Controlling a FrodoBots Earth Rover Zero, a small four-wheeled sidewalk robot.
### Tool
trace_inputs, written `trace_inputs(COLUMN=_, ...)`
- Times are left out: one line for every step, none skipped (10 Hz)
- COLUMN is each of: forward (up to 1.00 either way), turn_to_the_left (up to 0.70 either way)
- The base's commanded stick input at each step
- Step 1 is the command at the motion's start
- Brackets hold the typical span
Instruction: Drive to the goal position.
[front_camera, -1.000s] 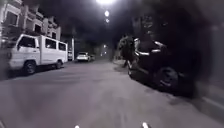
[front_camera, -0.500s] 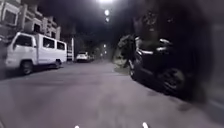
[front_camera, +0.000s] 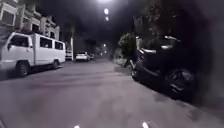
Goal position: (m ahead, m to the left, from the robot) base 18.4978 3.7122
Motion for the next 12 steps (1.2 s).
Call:
trace_inputs(forward=0.5, turn_to_the_left=0.0)
trace_inputs(forward=0.5, turn_to_the_left=0.0)
trace_inputs(forward=0.5, turn_to_the_left=0.0)
trace_inputs(forward=0.5, turn_to_the_left=0.0)
trace_inputs(forward=0.5, turn_to_the_left=0.0)
trace_inputs(forward=0.5, turn_to_the_left=0.0)
trace_inputs(forward=0.5, turn_to_the_left=0.0)
trace_inputs(forward=0.5, turn_to_the_left=0.0)
trace_inputs(forward=0.5, turn_to_the_left=0.0)
trace_inputs(forward=0.5, turn_to_the_left=0.0)
trace_inputs(forward=0.5, turn_to_the_left=0.0)
trace_inputs(forward=0.5, turn_to_the_left=0.0)
